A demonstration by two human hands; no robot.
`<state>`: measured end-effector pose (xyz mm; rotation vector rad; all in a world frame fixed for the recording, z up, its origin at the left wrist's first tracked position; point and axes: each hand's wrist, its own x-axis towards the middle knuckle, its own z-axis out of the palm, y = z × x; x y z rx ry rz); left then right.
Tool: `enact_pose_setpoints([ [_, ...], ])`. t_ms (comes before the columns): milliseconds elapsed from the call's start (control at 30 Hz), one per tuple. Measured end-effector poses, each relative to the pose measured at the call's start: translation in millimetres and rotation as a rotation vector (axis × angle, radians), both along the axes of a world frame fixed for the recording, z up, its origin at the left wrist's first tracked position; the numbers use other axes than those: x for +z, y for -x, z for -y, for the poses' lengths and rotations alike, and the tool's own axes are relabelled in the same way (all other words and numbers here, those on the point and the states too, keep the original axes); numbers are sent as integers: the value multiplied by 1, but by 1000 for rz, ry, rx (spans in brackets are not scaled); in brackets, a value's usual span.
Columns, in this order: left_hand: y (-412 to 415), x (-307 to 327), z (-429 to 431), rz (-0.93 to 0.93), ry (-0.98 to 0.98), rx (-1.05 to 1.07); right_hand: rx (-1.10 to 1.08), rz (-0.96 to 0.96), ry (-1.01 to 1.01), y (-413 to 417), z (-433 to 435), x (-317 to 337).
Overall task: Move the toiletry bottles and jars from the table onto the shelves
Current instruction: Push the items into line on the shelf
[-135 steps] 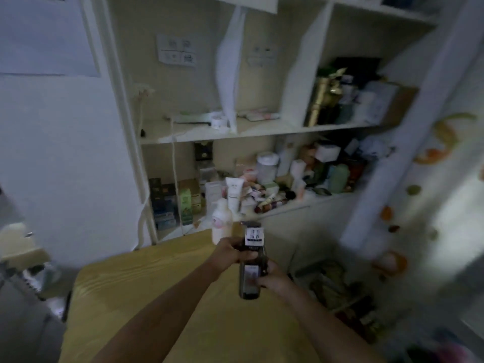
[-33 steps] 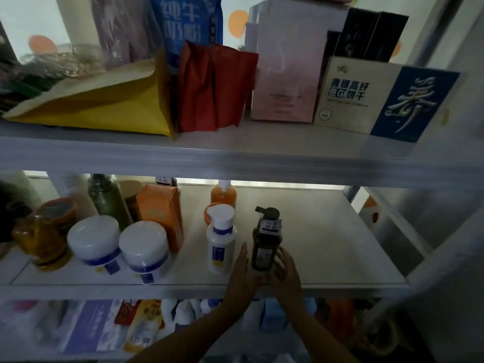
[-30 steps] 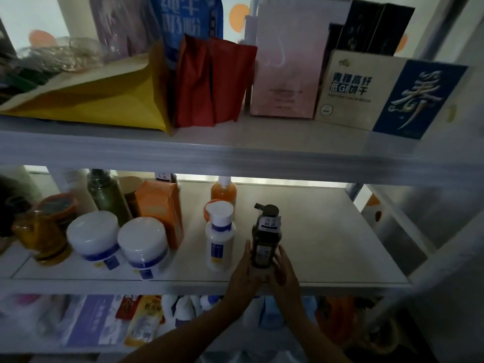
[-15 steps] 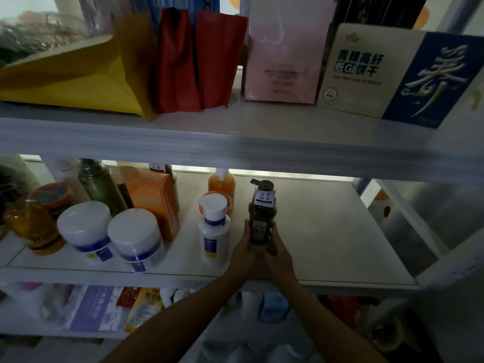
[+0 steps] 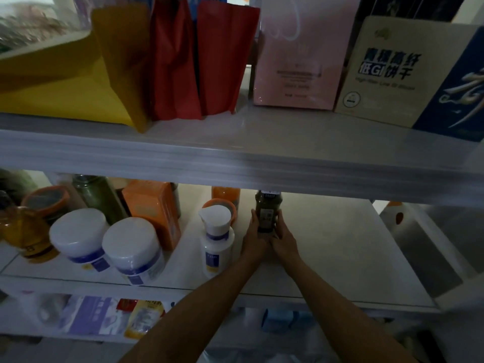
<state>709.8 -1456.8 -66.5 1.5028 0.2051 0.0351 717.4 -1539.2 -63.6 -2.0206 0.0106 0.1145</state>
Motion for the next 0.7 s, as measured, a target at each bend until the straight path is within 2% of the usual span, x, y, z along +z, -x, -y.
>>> enact_pose_setpoints([
  [200,-7,-2,-2,-12,9,7,7,-22,-17,-1,0,5],
  [300,-8,-3,-4,-29,-56,-31,24,-40,-27,2,-2,11],
  [467,-2,-4,-21,-48,-350,-198,8,-120,80,19,2,14],
  [567,12,-22,-15,52,-533,-230,41,-61,244,39,15,14],
  [700,42,-47,-13,151,-890,-247,143,22,458,63,35,6],
])
